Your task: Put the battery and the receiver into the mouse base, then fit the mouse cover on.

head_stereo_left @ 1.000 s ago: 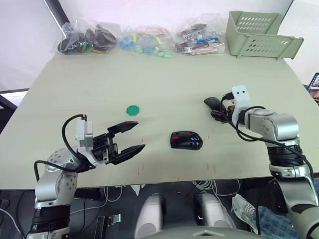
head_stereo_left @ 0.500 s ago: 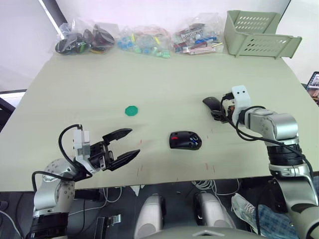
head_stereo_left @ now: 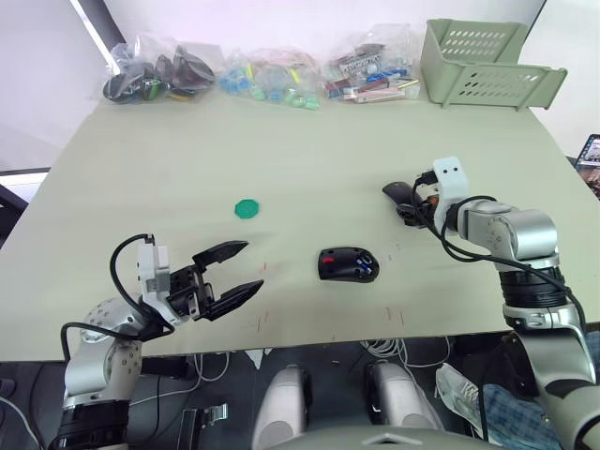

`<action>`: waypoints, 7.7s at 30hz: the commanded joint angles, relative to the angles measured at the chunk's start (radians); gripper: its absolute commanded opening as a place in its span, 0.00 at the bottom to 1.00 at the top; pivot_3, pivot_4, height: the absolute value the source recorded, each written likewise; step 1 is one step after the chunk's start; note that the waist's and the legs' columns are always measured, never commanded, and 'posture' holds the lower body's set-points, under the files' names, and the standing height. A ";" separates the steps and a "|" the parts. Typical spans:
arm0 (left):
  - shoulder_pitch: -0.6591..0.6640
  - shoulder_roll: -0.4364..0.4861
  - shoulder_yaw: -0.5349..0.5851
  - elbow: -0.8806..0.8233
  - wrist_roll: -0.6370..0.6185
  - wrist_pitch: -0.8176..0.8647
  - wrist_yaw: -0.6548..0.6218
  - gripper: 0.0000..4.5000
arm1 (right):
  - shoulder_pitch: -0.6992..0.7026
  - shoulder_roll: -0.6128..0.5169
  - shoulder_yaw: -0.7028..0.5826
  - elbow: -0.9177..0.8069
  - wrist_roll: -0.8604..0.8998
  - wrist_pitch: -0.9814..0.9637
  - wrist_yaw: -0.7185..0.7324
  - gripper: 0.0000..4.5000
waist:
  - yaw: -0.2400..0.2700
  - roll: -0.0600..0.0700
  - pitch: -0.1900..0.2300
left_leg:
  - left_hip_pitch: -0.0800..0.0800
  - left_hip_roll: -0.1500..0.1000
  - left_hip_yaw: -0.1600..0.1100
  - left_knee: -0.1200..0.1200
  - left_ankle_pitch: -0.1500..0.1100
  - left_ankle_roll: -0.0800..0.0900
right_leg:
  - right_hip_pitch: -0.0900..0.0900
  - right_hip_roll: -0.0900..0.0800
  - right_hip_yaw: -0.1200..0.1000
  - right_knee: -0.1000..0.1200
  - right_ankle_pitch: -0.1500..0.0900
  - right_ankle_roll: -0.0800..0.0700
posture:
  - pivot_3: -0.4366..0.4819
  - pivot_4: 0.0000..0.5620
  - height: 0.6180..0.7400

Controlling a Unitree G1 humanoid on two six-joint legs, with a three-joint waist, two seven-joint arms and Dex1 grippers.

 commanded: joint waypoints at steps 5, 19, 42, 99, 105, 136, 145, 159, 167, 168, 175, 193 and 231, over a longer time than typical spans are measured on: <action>-0.017 -0.005 0.001 -0.021 -0.003 -0.009 0.003 1.00 | -0.004 0.002 -0.006 -0.045 -0.002 0.011 0.001 0.85 | 0.000 0.000 0.000 | 0.000 0.000 0.000 0.000 0.000 0.000 | 0.000 0.000 0.000 0.000 0.000 0.000 | 0.48 0.27 1.00; -0.029 -0.004 -0.008 -0.022 0.002 -0.001 0.006 1.00 | 0.001 0.008 -0.011 -0.043 -0.010 0.014 -0.003 0.85 | 0.000 0.000 0.000 | 0.000 0.000 0.000 0.000 0.000 0.000 | 0.000 0.000 0.000 0.000 0.000 0.000 | 0.48 0.27 1.00; -0.048 -0.013 -0.022 -0.010 0.011 -0.005 0.006 1.00 | 0.017 -0.009 -0.007 -0.077 -0.015 0.042 0.003 0.50 | 0.000 0.000 0.001 | 0.000 0.000 0.000 -0.001 0.000 0.000 | 0.000 0.000 0.000 0.000 0.000 0.000 | 0.48 0.27 1.00; -0.096 0.120 0.011 -0.022 -0.054 0.143 -0.110 1.00 | -0.291 -0.313 0.699 -0.227 -0.106 -0.134 0.899 0.50 | 0.001 -0.002 0.016 | -0.015 0.000 -0.002 0.002 0.000 0.000 | -0.015 -0.005 -0.004 0.003 0.002 0.004 | 0.48 0.27 1.00; -0.096 0.121 0.008 -0.032 -0.057 0.149 -0.100 1.00 | -0.285 -0.312 0.698 -0.237 -0.101 -0.113 0.900 0.50 | 0.001 -0.002 0.016 | -0.015 0.000 -0.002 0.002 0.000 -0.001 | -0.015 -0.005 -0.004 0.003 0.002 0.004 | 0.48 0.27 1.00; -0.071 0.126 0.006 -0.039 -0.050 0.151 -0.109 1.00 | -0.305 -0.297 0.676 -0.307 -0.053 0.040 0.873 0.50 | 0.000 -0.002 0.016 | -0.015 -0.001 -0.001 0.003 0.000 -0.001 | -0.015 -0.004 -0.004 0.005 0.002 0.003 | 0.48 0.27 1.00; -0.078 0.117 -0.005 -0.026 -0.042 0.143 -0.115 1.00 | -0.301 -0.278 0.666 -0.334 -0.025 0.111 0.812 0.50 | 0.000 -0.002 0.016 | -0.015 -0.001 -0.002 0.003 0.001 -0.001 | -0.015 -0.004 -0.004 0.006 0.002 0.003 | 0.48 0.27 1.00; -0.064 0.107 -0.003 -0.026 -0.026 0.135 -0.115 1.00 | -0.289 -0.252 0.662 -0.366 0.014 0.165 0.718 0.50 | -0.002 -0.002 0.016 | -0.014 0.000 -0.001 0.004 0.001 -0.001 | -0.015 -0.002 -0.004 0.006 0.003 0.002 | 0.48 0.27 1.00; -0.063 0.104 -0.003 -0.018 -0.020 0.127 -0.117 1.00 | -0.282 -0.224 0.609 -0.389 0.053 0.262 0.637 0.50 | -0.001 -0.002 0.016 | -0.015 0.000 -0.002 0.004 0.001 -0.001 | -0.015 -0.002 -0.004 0.006 0.003 0.002 | 0.48 0.27 1.00; -0.063 0.104 -0.004 -0.015 -0.019 0.125 -0.117 1.00 | -0.279 -0.212 0.600 -0.388 0.057 0.278 0.619 0.50 | -0.001 -0.002 0.016 | -0.015 0.000 -0.002 0.004 0.001 -0.001 | -0.015 -0.002 -0.004 0.006 0.003 0.002 | 0.48 0.27 1.00; -0.077 0.099 -0.013 0.001 -0.014 0.118 -0.123 1.00 | -0.252 -0.222 0.633 -0.422 0.074 0.271 0.570 0.50 | 0.000 -0.002 0.016 | -0.015 0.000 -0.001 0.004 0.001 -0.001 | -0.015 -0.002 -0.004 0.006 0.003 0.002 | 0.48 0.27 1.00; -0.070 0.101 -0.005 0.000 -0.012 0.117 -0.123 1.00 | -0.273 -0.330 0.741 -0.338 0.016 0.064 0.688 0.50 | 0.002 -0.002 0.015 | -0.014 0.000 -0.002 0.005 0.001 -0.001 | -0.013 -0.002 -0.004 0.006 0.003 0.002 | 0.48 0.27 1.00; -0.059 0.093 -0.010 -0.002 -0.011 0.114 -0.124 1.00 | -0.293 -0.245 0.701 -0.357 0.026 0.145 0.661 0.83 | -0.003 -0.003 0.014 | -0.013 0.000 -0.002 0.005 0.001 -0.001 | -0.013 -0.001 -0.004 0.007 0.003 0.002 | 0.48 0.27 1.00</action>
